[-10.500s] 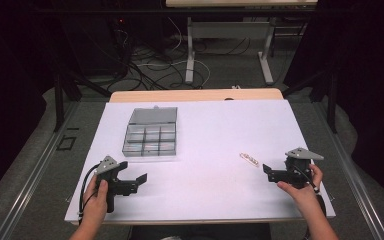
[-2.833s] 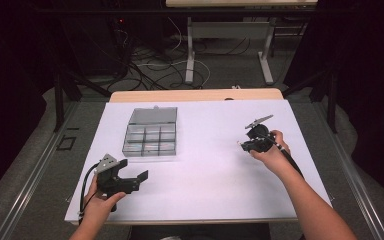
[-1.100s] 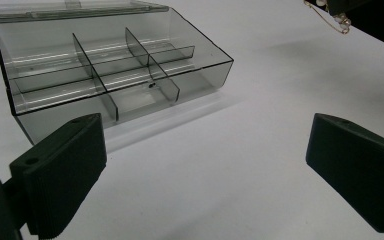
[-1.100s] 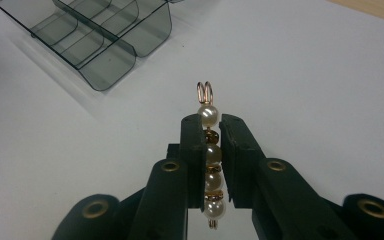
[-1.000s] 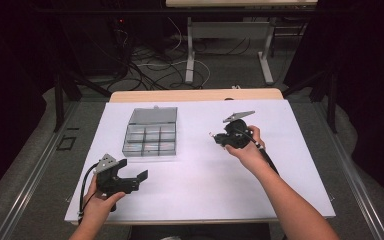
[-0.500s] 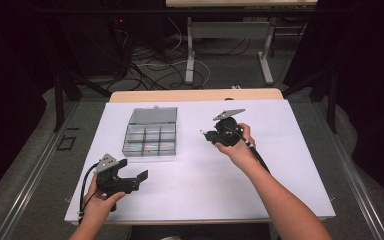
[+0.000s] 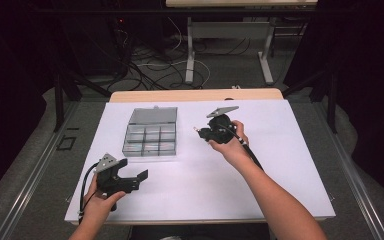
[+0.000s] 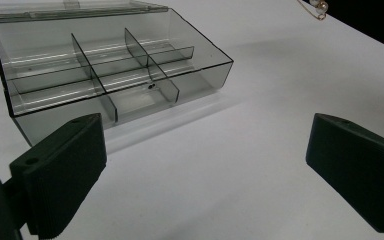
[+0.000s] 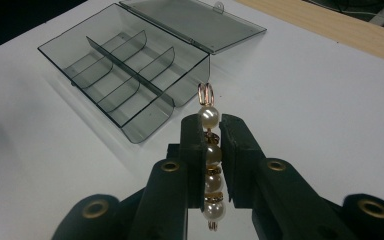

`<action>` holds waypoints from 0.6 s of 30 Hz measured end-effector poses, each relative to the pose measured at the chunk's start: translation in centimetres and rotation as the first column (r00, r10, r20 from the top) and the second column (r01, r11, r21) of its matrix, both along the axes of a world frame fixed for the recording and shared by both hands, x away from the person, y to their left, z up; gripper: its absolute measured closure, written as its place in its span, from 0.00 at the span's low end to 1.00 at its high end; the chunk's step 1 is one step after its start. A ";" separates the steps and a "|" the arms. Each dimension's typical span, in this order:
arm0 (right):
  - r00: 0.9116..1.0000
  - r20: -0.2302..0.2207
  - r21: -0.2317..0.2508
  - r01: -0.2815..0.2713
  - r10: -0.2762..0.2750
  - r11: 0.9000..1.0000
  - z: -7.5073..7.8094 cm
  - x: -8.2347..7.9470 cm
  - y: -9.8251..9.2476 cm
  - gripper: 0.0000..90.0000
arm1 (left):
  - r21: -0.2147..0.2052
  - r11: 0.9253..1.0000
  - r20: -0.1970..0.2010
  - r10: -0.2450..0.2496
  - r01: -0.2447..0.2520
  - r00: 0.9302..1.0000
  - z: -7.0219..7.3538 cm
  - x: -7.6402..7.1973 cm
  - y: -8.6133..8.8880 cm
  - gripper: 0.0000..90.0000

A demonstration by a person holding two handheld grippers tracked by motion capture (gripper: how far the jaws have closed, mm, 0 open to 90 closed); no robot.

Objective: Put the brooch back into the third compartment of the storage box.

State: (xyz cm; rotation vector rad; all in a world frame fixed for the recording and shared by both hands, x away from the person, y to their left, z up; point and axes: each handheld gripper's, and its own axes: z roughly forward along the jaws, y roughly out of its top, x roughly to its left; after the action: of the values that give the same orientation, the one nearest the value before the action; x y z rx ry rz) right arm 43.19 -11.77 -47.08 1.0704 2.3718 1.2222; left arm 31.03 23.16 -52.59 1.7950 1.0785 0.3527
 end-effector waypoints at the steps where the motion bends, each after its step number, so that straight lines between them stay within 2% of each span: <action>1: 1.000 -0.002 0.002 0.000 0.000 1.000 0.0 0.0 0.1 0.90 | -0.001 1.000 -0.001 0.000 0.000 1.000 0.0 0.0 0.0 0.04; 6: 1.000 -0.001 0.004 -0.005 0.005 1.000 0.2 0.1 0.8 0.90 | 0.002 1.000 0.001 -0.007 0.007 1.000 0.0 0.1 -0.1 0.04; 7: 1.000 0.014 0.015 -0.005 0.005 1.000 0.2 0.2 1.0 0.90 | 0.003 1.000 0.001 -0.008 0.008 1.000 0.0 0.1 -0.1 0.04; 9: 1.000 0.004 0.015 -0.007 0.006 1.000 0.3 0.2 1.2 0.90 | 0.002 1.000 0.002 -0.008 0.008 1.000 0.0 0.1 -0.2 0.04; 10: 1.000 0.015 0.015 -0.007 0.007 1.000 0.3 0.3 1.3 0.90 | 0.000 1.000 0.003 -0.005 0.005 1.000 0.0 0.1 -0.2 0.04; 11: 1.000 0.002 0.003 -0.010 0.010 1.000 0.4 0.3 1.4 0.90 | 0.002 1.000 0.001 -0.008 0.008 1.000 0.0 0.1 -0.2 0.04; 12: 1.000 0.017 0.011 -0.011 0.011 1.000 0.4 0.4 1.5 0.90 | 0.000 1.000 0.005 -0.004 0.004 1.000 0.0 0.1 -0.2 0.04; 18: 1.000 0.011 0.030 -0.004 0.004 1.000 0.6 0.6 2.2 0.90 | -0.001 1.000 0.007 -0.001 0.001 1.000 0.1 0.0 -0.1 0.04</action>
State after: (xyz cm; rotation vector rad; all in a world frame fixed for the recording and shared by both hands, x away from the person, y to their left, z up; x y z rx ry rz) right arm 43.75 -9.56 -46.51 1.0661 2.3563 1.2652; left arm 31.05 23.06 -52.54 1.7926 1.0724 0.3579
